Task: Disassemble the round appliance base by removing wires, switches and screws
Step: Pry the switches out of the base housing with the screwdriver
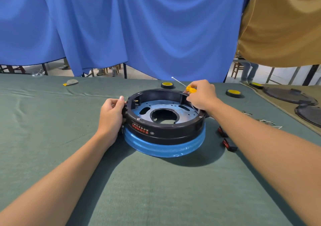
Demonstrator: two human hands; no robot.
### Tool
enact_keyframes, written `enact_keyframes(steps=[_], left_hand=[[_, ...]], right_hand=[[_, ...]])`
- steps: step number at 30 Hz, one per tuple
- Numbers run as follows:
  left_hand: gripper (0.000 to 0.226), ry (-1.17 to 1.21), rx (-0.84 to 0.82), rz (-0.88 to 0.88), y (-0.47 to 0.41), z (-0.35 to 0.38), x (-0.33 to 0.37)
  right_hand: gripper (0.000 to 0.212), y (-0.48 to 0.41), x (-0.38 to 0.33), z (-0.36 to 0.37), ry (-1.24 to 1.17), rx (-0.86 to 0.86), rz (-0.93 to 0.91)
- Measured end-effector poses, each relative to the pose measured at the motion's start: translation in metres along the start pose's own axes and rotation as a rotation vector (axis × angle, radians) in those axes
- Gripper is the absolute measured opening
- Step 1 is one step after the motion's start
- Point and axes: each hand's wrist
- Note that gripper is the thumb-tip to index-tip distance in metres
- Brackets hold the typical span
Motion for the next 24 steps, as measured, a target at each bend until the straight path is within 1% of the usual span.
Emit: enact_keyframes(steps=[2,5,8,11,12,14,15,16,18,19,21,24], left_hand=[[0.025,-0.032,-0.012,0.020,-0.001,-0.001,-0.001],[0.026,-0.071,-0.038,0.033,-0.001,-0.003,-0.003],[0.024,-0.022,-0.089,-0.006,0.000,-0.004,-0.001],[0.016,0.046,-0.105,-0.031,0.000,-0.005,0.003],[0.017,0.052,-0.108,-0.032,0.001,-0.005,0.004],[0.021,0.038,-0.119,-0.036,0.003,-0.004,0.006],[0.022,0.018,-0.125,-0.037,0.004,-0.004,0.006],[0.022,-0.004,-0.130,-0.038,0.005,-0.004,0.006],[0.013,-0.030,-0.138,-0.027,0.006,-0.004,0.006],[0.009,-0.039,-0.148,-0.015,0.006,-0.004,0.005],[0.009,-0.105,-0.180,0.035,0.007,-0.005,0.003],[0.008,-0.359,-0.164,0.173,0.010,-0.003,0.002]], right_hand=[[0.015,-0.008,0.002,0.004,0.018,0.010,-0.023],[0.005,-0.013,0.006,0.005,-0.049,0.063,-0.055],[0.026,0.000,0.010,-0.003,-0.165,0.193,-0.020],[0.035,0.029,0.014,-0.011,-0.106,0.299,0.034],[0.039,0.040,0.015,-0.014,-0.083,0.299,0.065],[0.043,0.060,0.015,-0.018,-0.046,0.234,0.108],[0.039,0.065,0.014,-0.018,-0.023,0.197,0.105],[0.032,0.067,0.015,-0.017,0.008,0.180,0.091],[0.015,0.064,0.016,-0.015,0.047,0.196,0.065],[0.012,0.062,0.017,-0.013,0.045,0.210,0.053],[0.012,0.056,0.020,-0.008,-0.007,0.245,0.043],[0.015,0.051,0.022,-0.003,-0.052,0.274,0.031]])
Point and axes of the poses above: each hand's wrist, its own y-axis away from the middle knuckle, its own z-axis out of the palm, x = y × z, and after that the axes turned 10 degrees about y, right-handed
